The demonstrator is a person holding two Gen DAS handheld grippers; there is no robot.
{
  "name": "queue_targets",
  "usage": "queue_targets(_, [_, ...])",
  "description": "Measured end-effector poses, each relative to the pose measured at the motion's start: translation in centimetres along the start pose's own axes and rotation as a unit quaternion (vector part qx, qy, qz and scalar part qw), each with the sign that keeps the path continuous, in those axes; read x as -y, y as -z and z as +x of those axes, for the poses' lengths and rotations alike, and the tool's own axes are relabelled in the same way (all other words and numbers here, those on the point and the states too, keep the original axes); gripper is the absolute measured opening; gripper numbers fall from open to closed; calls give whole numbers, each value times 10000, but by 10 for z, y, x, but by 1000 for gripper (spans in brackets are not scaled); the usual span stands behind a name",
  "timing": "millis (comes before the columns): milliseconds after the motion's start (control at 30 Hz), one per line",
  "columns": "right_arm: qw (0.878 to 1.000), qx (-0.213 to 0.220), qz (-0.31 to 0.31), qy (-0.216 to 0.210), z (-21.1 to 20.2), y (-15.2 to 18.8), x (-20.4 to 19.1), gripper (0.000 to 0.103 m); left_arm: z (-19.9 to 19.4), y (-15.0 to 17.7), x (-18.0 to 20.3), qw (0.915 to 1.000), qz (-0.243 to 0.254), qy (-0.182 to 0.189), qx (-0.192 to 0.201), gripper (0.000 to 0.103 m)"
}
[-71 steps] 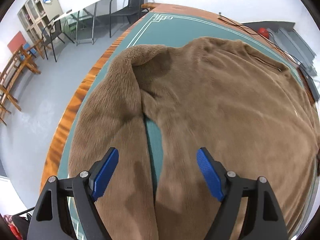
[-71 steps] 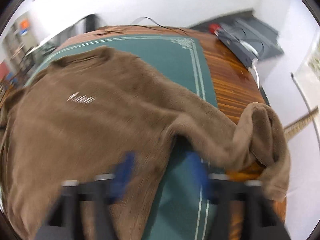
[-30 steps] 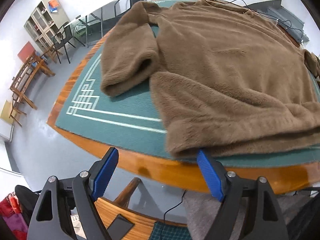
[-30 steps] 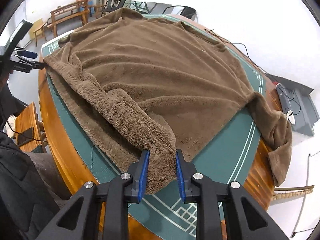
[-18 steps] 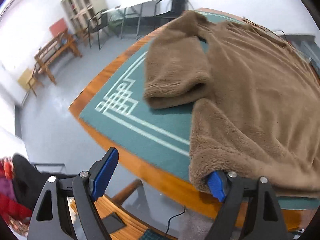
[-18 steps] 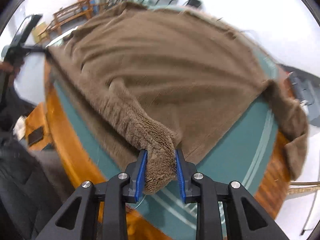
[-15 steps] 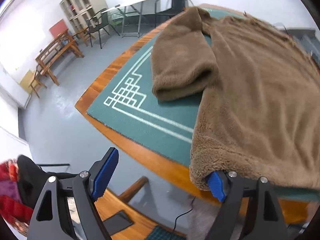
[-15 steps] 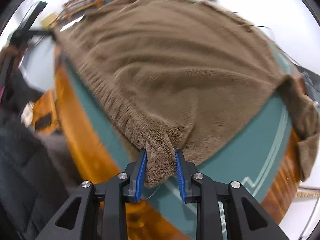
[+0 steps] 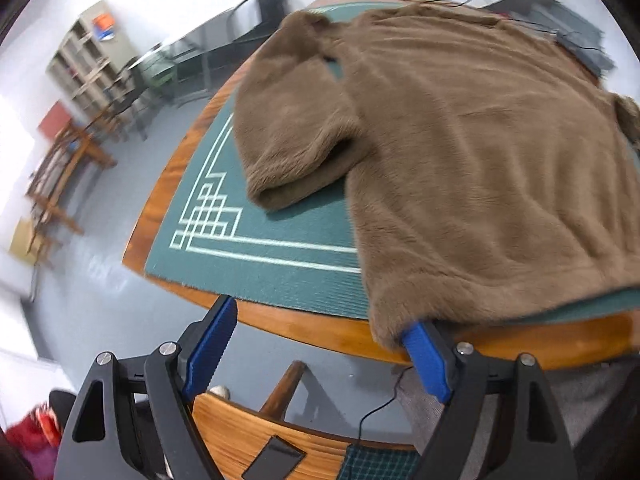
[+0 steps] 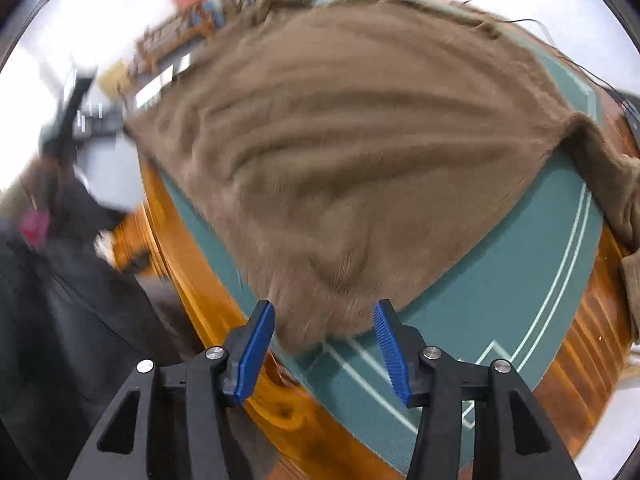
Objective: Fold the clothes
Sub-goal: 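Release the sleeve and move both grippers to the sweatshirt collar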
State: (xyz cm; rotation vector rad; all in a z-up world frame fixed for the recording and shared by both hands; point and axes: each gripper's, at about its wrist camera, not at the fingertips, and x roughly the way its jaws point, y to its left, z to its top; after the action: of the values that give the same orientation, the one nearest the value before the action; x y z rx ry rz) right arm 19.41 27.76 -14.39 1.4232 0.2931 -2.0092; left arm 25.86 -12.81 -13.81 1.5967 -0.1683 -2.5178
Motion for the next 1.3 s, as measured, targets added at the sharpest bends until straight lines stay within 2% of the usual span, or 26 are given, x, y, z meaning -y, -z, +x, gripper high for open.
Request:
queue_targets(167, [9984,487,279,12,-5,-33,4,54,-23,-12,-7,9986,-181,434,244,85])
queue_targets(367, [9995,111,38,299,41,-55,-11,54,-22,-55,6,9939,-446,852,533,86])
queue_targets(433, [9988,-99,-50,471,58,-54,-11,54,-7,-68,22,9953,-347,824,382,87])
queue_targets(533, [9967,-481,-9,651,74,-42,-8,55,33,-79,48,9985,-13,520,-169,87])
queue_targets(633, [9963,-504,-45,700,70,-33,-8,59,63,-84,57,9972,75,342,-663,87])
queue_targets(733, [9957,-649,126,656,67,-35,-3,60,75,-101,57,9949,48,521,-861,87])
queue_targets(833, [9952,-567,470,639,52,-51,12,60,59,-150,52,9954,5,769,-579,87])
queue_targets(967, [9907,236,877,1012,-1,-109,46,60,40,-219,46,9938,-60,1093,-170,87])
queue_targets(1133, [9736,1147,1417,1373,-46,-202,87,60,29,-319,48,9861,-267,1612,305,87])
queue_targets(1233, [9637,1532,1614,1475,-51,-257,104,60,53,-370,62,9853,-176,1655,377,87])
queue_targets(1300, [9603,1601,1704,1520,-34,-295,119,60,80,-396,73,9855,-126,1677,229,87])
